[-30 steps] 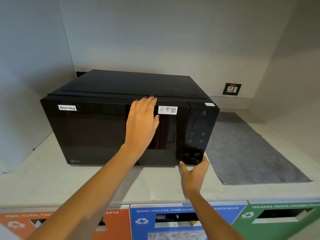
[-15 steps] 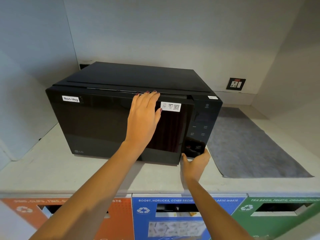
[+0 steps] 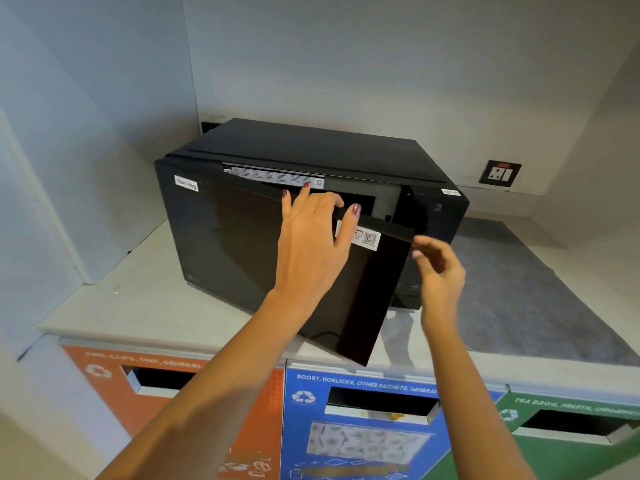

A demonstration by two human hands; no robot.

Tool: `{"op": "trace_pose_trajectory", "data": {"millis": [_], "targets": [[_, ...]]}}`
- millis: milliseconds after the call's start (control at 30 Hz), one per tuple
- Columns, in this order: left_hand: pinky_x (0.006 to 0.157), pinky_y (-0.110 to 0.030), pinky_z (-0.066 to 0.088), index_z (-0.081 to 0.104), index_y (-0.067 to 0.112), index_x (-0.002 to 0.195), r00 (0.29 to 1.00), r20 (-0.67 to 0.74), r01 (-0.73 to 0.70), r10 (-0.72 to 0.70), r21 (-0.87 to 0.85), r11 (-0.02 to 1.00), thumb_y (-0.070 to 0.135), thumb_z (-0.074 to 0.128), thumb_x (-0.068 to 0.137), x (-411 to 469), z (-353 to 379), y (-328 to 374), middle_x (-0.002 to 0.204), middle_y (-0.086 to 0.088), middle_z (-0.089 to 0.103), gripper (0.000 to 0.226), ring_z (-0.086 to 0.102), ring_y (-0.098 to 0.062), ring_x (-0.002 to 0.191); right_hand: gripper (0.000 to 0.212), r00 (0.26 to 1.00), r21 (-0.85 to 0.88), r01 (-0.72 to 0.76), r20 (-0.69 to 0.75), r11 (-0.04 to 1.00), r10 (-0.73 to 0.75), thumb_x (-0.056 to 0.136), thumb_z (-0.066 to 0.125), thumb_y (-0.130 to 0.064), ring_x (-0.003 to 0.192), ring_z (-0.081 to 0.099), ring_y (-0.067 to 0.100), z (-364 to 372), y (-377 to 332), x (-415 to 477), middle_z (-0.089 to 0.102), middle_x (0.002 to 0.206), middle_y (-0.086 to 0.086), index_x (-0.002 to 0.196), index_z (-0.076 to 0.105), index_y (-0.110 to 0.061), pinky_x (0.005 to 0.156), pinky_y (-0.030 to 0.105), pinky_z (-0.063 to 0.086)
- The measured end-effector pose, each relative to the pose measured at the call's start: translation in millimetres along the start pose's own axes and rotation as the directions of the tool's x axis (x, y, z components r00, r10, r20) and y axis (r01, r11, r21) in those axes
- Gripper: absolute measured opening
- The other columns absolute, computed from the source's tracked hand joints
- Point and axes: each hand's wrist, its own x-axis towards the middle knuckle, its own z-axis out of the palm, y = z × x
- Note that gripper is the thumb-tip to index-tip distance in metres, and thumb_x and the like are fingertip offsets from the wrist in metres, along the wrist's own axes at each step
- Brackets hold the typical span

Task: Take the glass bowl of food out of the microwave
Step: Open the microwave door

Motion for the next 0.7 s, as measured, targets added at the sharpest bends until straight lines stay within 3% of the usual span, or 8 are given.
{"op": "trace_pose_trajectory", "data": {"millis": [133,267,333,433,533,600,700], "targets": [[0.118,-0.046,0.019,0.060,0.014,0.090,0.998,0.022,0.053,-0.054,0.056,0.997,0.042,0.051,0.091,-11.3,-27.9,10.2,0.092,-0.003,0.066,0.030,0.061,-0.023,0.107,0.021,0.942,0.091,0.059,0.324,0.994,-0.085,0.093,0.055,-0.009,0.107,0.063,0.001,12.9,-36.6,2.0,0.070,0.112,-0.003,0.110,0.067,-0.012,0.089,0.011,0.050],[0.116,-0.046,0.022,0.054,0.020,0.083,0.990,0.056,0.123,-0.127,0.065,0.990,0.045,0.057,0.084,-21.9,-62.9,10.5,0.085,0.005,0.059,0.025,0.058,-0.014,0.084,0.024,0.814,0.186,0.099,0.550,0.978,-0.187,0.093,0.057,-0.016,0.117,0.060,0.005,42.4,-62.7,-10.9,0.068,0.123,-0.002,0.114,0.067,-0.012,0.092,0.013,0.048],[0.110,-0.046,0.033,0.055,0.023,0.080,0.978,0.124,0.161,-0.170,0.080,0.984,0.051,0.059,0.079,-25.1,-83.6,8.6,0.084,0.009,0.057,0.028,0.054,-0.012,0.080,0.026,0.741,0.223,0.095,0.634,0.970,-0.218,0.093,0.056,-0.016,0.121,0.058,0.008,61.8,-72.4,-21.0,0.065,0.128,0.000,0.117,0.067,-0.013,0.097,0.019,0.048],[0.099,-0.042,0.041,0.058,0.026,0.074,0.953,0.187,0.219,-0.238,0.119,0.968,0.050,0.063,0.076,-32.1,-115.5,8.0,0.087,0.012,0.055,0.024,0.054,-0.011,0.085,0.029,0.648,0.256,0.069,0.723,0.964,-0.239,0.094,0.056,-0.019,0.124,0.055,0.010,95.2,-86.2,-41.4,0.061,0.134,-0.001,0.122,0.064,-0.017,0.099,0.030,0.049],[0.113,-0.037,0.027,0.064,0.020,0.077,0.925,0.267,0.249,-0.271,0.114,0.962,0.032,0.059,0.084,-40.3,-140.4,5.1,0.103,0.007,0.060,0.015,0.051,-0.012,0.114,0.032,0.549,0.267,0.086,0.791,0.960,-0.269,0.096,0.053,-0.022,0.128,0.052,0.008,126.6,-99.6,-62.0,0.056,0.139,-0.003,0.127,0.060,-0.020,0.106,0.036,0.046],[0.118,-0.037,0.020,0.065,0.017,0.082,0.899,0.351,0.233,-0.262,0.123,0.965,0.024,0.052,0.090,-45.7,-156.9,1.7,0.109,0.004,0.060,0.017,0.048,-0.011,0.120,0.033,0.482,0.246,0.122,0.832,0.962,-0.274,0.097,0.051,-0.021,0.133,0.045,0.006,146.1,-106.5,-74.0,0.052,0.143,-0.003,0.129,0.059,-0.024,0.112,0.037,0.040],[0.106,-0.038,0.039,0.065,0.023,0.085,0.868,0.409,0.252,-0.281,0.123,0.960,0.019,0.052,0.089,-52.1,-185.2,-4.0,0.113,0.006,0.057,0.014,0.051,-0.011,0.113,0.031,0.443,0.209,0.205,0.851,0.956,-0.281,0.097,0.048,-0.030,0.142,0.029,0.005,168.9,-113.1,-89.2,0.040,0.151,-0.008,0.126,0.059,-0.035,0.117,0.037,0.029]]}}
